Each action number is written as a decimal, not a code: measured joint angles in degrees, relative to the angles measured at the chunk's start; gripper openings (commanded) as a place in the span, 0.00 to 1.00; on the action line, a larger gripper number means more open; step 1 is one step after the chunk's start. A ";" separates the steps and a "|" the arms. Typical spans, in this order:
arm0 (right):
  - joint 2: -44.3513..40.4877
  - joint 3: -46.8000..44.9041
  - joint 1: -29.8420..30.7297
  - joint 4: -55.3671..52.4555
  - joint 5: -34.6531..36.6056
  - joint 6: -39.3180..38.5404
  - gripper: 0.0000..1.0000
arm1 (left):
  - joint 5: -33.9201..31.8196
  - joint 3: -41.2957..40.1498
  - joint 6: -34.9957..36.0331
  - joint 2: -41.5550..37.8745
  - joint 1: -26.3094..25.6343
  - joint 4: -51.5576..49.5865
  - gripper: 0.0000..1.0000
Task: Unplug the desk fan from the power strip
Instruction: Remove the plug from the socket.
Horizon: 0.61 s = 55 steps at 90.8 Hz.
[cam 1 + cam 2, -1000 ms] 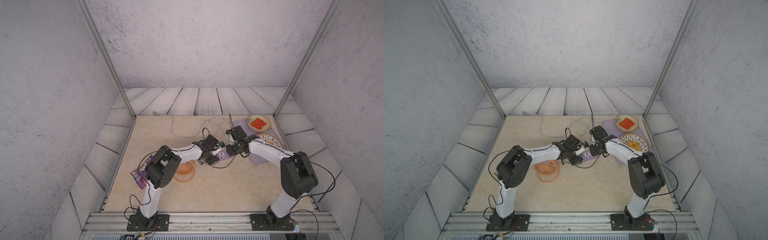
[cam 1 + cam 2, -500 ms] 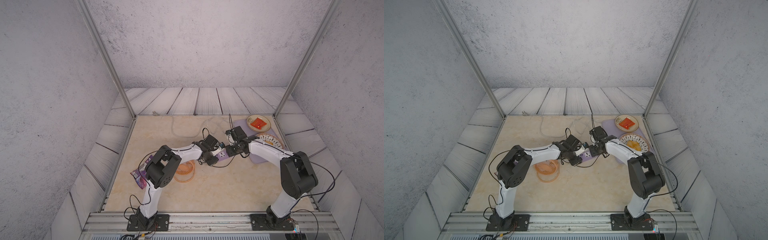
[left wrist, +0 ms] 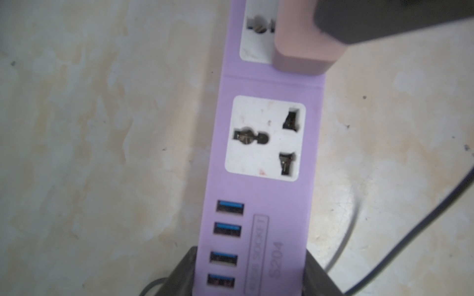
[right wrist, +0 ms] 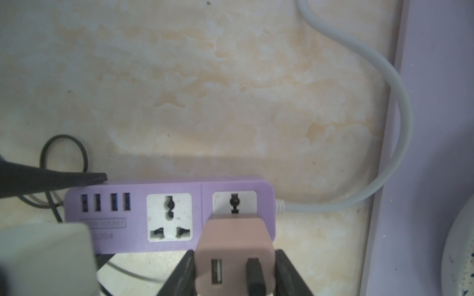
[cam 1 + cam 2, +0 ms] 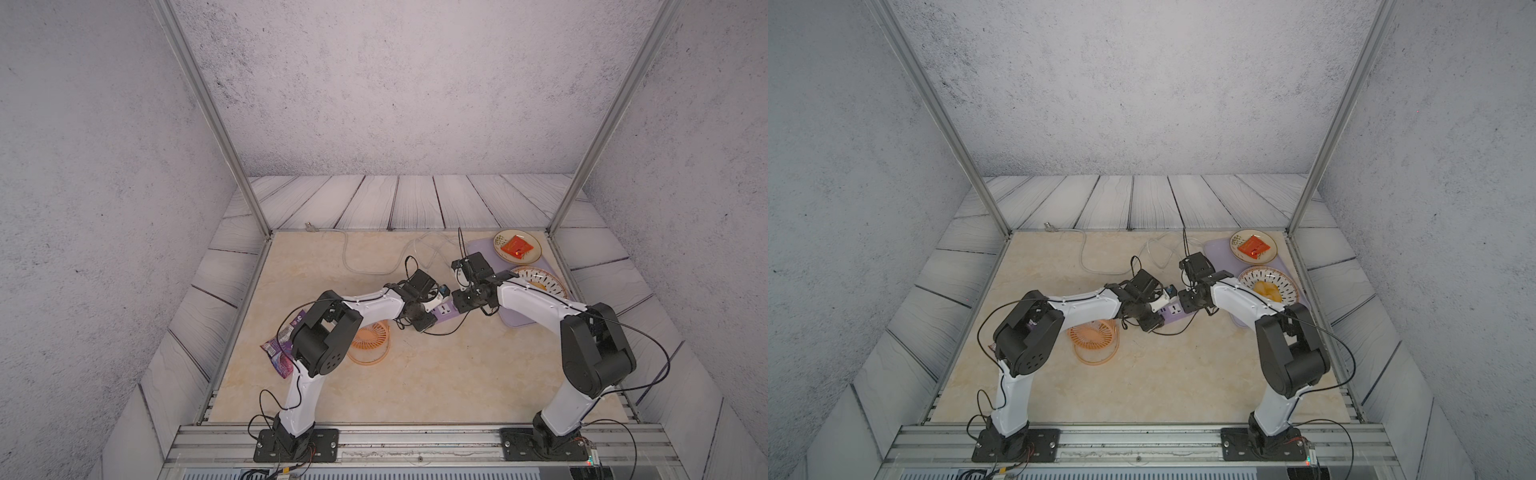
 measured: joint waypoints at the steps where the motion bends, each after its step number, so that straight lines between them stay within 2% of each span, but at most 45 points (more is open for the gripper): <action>1: 0.00 -0.02 0.00 0.00 0.00 -0.02 0.40 | 0.00 0.00 0.00 0.00 0.00 -0.02 0.34; 9: -0.04 -0.07 0.20 0.07 0.22 0.00 0.34 | 0.00 0.00 0.00 0.00 0.00 0.00 0.34; 55: -0.50 -0.94 0.92 1.16 1.95 1.44 0.31 | 0.00 -0.11 0.09 0.00 0.00 0.07 0.30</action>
